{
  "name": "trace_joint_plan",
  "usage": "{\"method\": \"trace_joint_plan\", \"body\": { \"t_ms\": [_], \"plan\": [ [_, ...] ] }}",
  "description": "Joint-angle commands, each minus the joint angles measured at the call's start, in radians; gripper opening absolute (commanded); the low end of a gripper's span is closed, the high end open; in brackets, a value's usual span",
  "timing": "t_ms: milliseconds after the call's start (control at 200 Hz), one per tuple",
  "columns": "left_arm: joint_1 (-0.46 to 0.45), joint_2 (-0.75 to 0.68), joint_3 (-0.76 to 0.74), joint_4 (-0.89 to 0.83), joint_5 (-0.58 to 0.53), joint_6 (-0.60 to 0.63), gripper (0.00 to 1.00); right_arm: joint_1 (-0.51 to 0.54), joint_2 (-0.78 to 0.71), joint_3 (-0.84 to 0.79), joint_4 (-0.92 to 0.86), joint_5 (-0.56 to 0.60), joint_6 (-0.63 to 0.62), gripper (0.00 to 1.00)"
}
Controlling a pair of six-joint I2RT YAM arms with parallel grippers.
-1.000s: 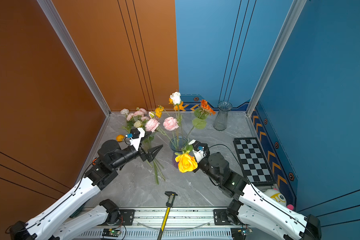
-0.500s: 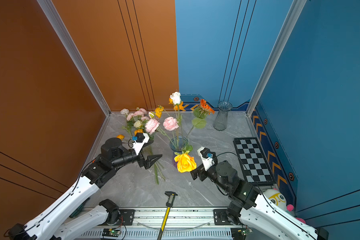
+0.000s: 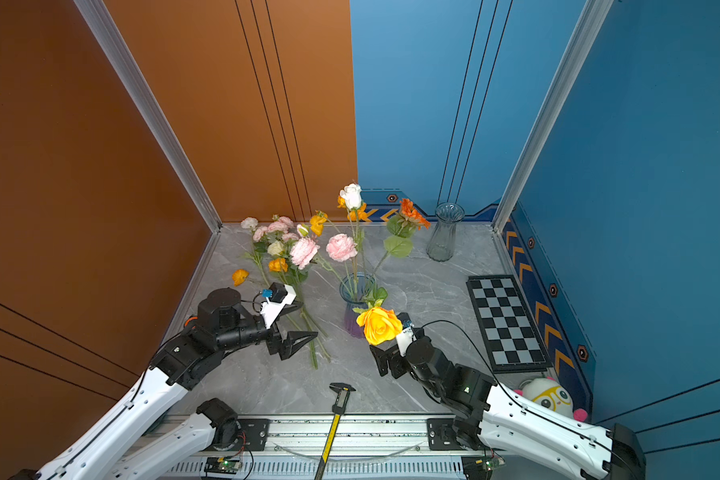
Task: Arrange the flowers into the vase
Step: 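Lower the yellow rose stem into the blue-purple vase with the right gripper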
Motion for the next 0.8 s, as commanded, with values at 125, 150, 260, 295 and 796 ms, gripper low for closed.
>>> {"method": "trace_joint_plan", "body": {
  "t_ms": [125,150,260,295,796],
  "plan": [
    [0.0,-0.008,0.054,-0.003,-0.044,-0.007,0.98,0.032,-0.026,-0.09,0.261,0.13,-0.024,1.0],
    [-0.001,-0.004,0.07,-0.003,-0.035,0.0,0.98,0.033,-0.023,-0.088,0.271,0.123,-0.046,1.0],
    [0.0,0.036,0.149,-0.013,0.006,0.032,0.98,0.025,0.014,-0.082,0.35,0.099,-0.145,1.0],
    [0.0,0.049,0.163,-0.015,0.018,0.047,0.98,0.018,0.029,-0.081,0.384,0.087,-0.172,1.0],
    [0.032,0.117,0.084,0.09,0.066,0.053,0.98,-0.172,0.379,-0.059,0.887,-0.14,-0.367,1.0]
  ]
}}
